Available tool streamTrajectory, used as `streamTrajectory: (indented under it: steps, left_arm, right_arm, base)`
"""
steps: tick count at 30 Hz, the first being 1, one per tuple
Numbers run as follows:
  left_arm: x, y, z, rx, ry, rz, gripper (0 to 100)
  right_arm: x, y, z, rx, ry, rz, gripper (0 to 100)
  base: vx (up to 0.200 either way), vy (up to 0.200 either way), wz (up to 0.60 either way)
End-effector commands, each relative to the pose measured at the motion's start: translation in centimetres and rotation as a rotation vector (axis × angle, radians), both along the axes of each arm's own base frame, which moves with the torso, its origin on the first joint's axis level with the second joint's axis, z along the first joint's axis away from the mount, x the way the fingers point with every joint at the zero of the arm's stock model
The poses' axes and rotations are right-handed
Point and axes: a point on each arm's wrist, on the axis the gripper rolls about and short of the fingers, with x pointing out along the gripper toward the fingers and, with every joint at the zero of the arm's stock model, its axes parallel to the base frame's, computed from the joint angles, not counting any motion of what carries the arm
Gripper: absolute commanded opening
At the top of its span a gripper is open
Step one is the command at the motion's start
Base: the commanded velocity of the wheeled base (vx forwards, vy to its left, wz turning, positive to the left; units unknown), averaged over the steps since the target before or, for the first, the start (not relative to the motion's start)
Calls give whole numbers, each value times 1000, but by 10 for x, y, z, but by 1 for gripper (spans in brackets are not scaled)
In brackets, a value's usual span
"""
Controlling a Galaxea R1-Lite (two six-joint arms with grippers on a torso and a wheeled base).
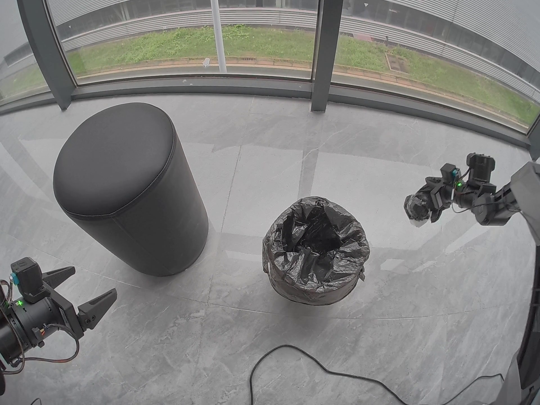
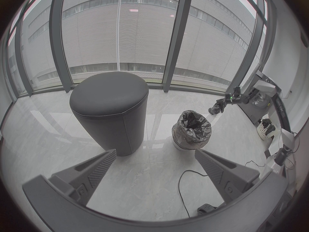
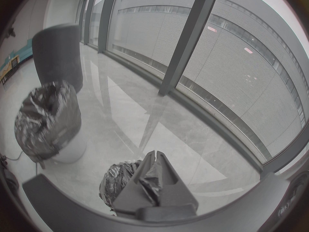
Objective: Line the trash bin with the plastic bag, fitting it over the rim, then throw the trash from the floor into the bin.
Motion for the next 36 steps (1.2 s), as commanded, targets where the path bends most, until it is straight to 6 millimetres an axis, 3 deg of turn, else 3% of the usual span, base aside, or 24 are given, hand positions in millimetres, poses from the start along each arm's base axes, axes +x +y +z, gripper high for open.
streamTrajectory:
  steps: [1, 6, 11, 12, 13, 15, 22, 30, 36]
  left_arm:
    - [1, -3, 1, -1, 1, -27, 100]
    - [13, -8, 10, 1, -14, -54, 100]
    - [30, -10, 24, 24, -44, -63, 100]
    - [30, -10, 24, 24, -44, -63, 100]
    - [35, -11, 28, 36, -54, -67, 100]
    - [38, -11, 31, 44, -63, -74, 100]
    - [37, -13, 34, 46, -77, -82, 100]
    - [34, -9, 35, 46, -89, -59, 100]
    - [33, -6, 35, 46, -91, -42, 100]
  right_arm:
    - [-81, 33, 129, 39, -146, 69, 0]
    - [-139, 74, 185, 70, -144, 165, 0]
    - [-160, 116, 197, 138, -111, 273, 0]
    - [-160, 116, 197, 138, -111, 273, 0]
    - [-161, 129, 192, 167, -89, 304, 0]
    - [-162, 138, 186, 173, -65, 317, 0]
    - [-153, 167, 137, 165, 81, 363, 0]
    - [-115, 198, 87, 183, 23, 427, 0]
    - [-103, 211, 59, 196, 73, 440, 0]
  base:
    - [0, 0, 0]
    - [0, 0, 0]
    - [0, 0, 0]
    - [0, 0, 0]
    - [0, 0, 0]
    - [0, 0, 0]
    - [0, 0, 0]
    - [0, 0, 0]
    - [0, 0, 0]
